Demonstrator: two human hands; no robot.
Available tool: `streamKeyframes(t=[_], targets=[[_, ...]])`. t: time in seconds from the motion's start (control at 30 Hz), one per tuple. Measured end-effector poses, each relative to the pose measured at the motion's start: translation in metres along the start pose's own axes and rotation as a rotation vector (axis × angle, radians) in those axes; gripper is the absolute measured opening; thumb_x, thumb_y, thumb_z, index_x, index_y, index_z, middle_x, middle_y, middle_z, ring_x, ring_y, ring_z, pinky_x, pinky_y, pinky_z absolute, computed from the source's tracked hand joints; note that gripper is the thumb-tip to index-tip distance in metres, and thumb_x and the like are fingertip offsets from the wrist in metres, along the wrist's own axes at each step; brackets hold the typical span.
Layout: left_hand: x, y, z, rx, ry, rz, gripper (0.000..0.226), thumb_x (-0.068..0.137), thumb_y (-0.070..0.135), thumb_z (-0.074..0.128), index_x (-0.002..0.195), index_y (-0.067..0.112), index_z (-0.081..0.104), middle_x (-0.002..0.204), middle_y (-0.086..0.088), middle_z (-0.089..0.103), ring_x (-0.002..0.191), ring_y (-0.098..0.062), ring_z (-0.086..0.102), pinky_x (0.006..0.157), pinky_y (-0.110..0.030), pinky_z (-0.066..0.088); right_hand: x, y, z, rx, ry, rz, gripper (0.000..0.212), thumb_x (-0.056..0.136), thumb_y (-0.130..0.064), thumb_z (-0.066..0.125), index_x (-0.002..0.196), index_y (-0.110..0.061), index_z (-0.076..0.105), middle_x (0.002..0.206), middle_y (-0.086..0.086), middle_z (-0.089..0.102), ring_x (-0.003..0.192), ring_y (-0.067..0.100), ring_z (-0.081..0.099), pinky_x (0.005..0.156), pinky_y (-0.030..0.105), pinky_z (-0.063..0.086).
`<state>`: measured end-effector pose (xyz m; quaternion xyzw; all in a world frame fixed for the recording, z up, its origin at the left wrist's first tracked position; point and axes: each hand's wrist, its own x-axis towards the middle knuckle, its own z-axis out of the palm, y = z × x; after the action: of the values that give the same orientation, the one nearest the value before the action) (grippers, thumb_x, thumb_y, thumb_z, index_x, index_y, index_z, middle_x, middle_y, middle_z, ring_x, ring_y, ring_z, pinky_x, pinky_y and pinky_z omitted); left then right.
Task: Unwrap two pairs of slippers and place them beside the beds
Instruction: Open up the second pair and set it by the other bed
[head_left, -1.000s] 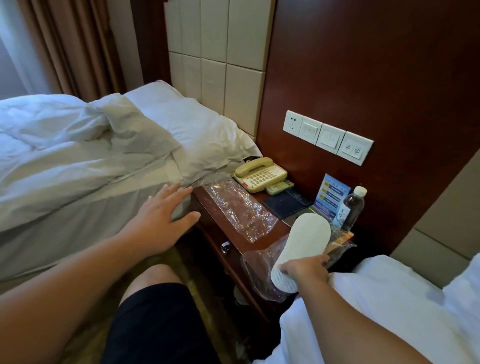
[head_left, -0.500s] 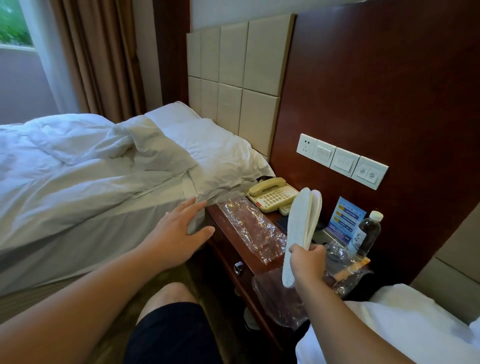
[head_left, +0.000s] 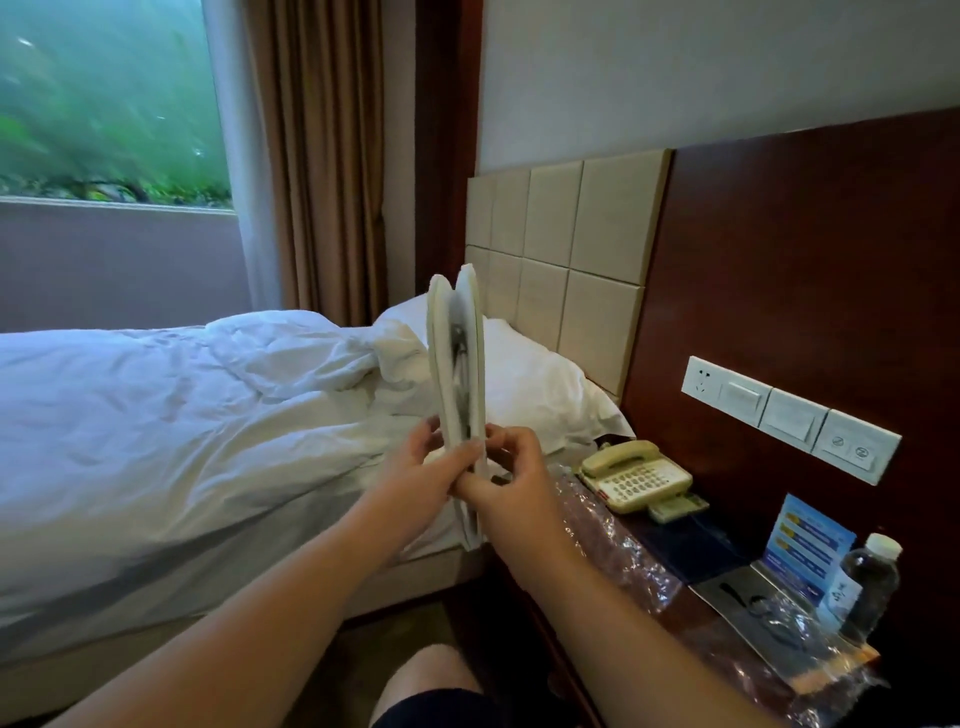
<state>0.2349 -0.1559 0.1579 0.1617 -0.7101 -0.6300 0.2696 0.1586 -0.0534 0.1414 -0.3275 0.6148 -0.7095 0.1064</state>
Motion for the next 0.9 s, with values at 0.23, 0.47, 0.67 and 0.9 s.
streamKeyframes(t=[0.23, 0.47, 0.67, 0.9], targets=[[-0.016, 0.018, -0.057, -0.05, 0.038, 0.043, 0.04, 0.085, 0.04, 0.072, 0.124, 0.037, 0.062, 0.113, 0.005, 0.075, 0.106, -0.018, 0.07, 0.091, -0.051, 0.055, 0.01, -0.028, 0.037, 0.074, -0.159, -0.007, 0.062, 0.06, -0.025, 0.088, 0.111, -0.036, 0.054, 0.112, -0.015, 0.065, 0.101, -0.001, 0.064, 0.075, 0.024, 0.058], [-0.027, 0.029, -0.098, -0.136, 0.194, 0.004, 0.026, 0.081, 0.026, 0.06, 0.101, 0.036, 0.074, 0.1, -0.001, 0.077, 0.089, -0.022, 0.074, 0.065, -0.032, 0.058, 0.02, -0.042, 0.061, 0.16, -0.182, 0.095, 0.048, 0.075, 0.006, 0.064, 0.11, -0.027, 0.064, 0.1, -0.003, 0.074, 0.096, 0.02, 0.07, 0.072, 0.03, 0.059], [-0.036, 0.034, -0.129, -0.224, 0.363, 0.007, 0.048, 0.07, 0.018, 0.058, 0.118, 0.014, 0.063, 0.109, -0.017, 0.073, 0.104, -0.039, 0.067, 0.097, -0.061, 0.049, 0.025, -0.049, 0.065, 0.301, -0.122, 0.192, 0.024, 0.09, -0.006, 0.061, 0.112, -0.013, 0.068, 0.101, 0.006, 0.076, 0.097, 0.029, 0.07, 0.086, 0.043, 0.057], [-0.047, 0.033, -0.143, -0.308, 0.366, 0.028, 0.049, 0.068, 0.009, 0.058, 0.117, 0.01, 0.064, 0.105, -0.02, 0.073, 0.096, -0.04, 0.07, 0.087, -0.056, 0.057, 0.023, -0.039, 0.075, 0.386, -0.231, 0.224, 0.031, 0.087, -0.023, 0.07, 0.117, -0.014, 0.067, 0.11, 0.01, 0.074, 0.103, 0.032, 0.069, 0.091, 0.048, 0.054]])
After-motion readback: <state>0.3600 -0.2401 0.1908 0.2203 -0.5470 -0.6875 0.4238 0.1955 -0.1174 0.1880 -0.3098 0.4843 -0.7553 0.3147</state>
